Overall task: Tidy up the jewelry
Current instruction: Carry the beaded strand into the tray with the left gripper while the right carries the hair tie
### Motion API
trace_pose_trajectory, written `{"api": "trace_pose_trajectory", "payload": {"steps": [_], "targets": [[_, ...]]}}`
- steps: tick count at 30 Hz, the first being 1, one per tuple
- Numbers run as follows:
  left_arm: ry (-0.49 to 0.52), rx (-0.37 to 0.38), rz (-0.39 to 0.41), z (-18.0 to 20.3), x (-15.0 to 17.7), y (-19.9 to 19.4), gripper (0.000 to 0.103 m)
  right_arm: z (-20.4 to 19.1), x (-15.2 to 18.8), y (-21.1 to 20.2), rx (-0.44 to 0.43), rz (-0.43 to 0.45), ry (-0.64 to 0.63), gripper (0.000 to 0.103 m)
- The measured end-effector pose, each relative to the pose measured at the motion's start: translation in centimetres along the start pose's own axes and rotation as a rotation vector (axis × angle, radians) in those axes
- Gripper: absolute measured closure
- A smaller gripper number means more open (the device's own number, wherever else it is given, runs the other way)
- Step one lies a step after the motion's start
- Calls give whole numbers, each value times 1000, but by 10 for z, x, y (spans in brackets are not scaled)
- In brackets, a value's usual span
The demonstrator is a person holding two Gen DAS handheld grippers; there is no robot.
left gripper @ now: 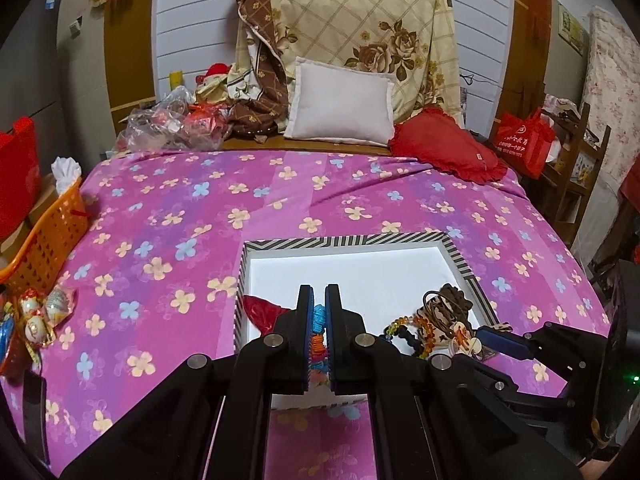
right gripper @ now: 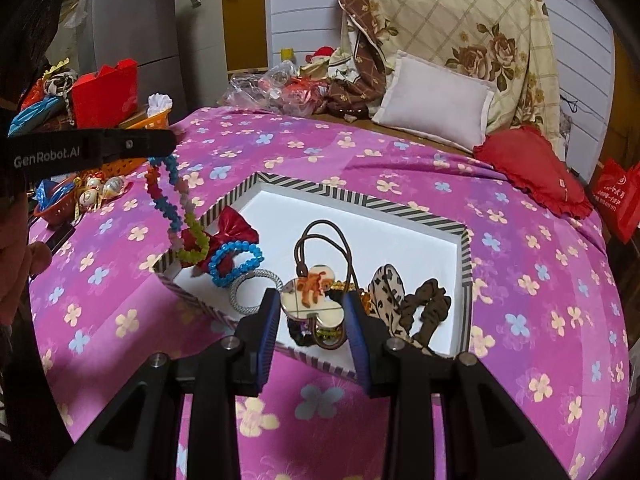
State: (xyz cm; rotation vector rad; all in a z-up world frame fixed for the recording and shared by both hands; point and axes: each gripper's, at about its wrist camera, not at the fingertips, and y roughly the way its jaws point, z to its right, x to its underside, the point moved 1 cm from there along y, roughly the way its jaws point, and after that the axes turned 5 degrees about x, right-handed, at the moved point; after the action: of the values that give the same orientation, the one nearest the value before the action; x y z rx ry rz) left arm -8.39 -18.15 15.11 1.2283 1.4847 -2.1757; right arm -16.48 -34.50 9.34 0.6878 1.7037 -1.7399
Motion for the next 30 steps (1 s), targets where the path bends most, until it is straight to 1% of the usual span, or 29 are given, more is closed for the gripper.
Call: {"api": "trace_pose_trajectory", "payload": {"steps": [12,21,25,30], "targets": [[-5,-2,-21,0,-5,24,103,13,-5,24,-2,-31,25,69],[-27,24,-35,-1,-9,41,103,17,-5,41,-6,-61,36,69],[-42,40,-58,-5,-6,54,103,16,-4,51,-12,-77,37,69],[-58,35,-91,-12,4,71,103,14,-2,65,-21,-104,35,69]]}}
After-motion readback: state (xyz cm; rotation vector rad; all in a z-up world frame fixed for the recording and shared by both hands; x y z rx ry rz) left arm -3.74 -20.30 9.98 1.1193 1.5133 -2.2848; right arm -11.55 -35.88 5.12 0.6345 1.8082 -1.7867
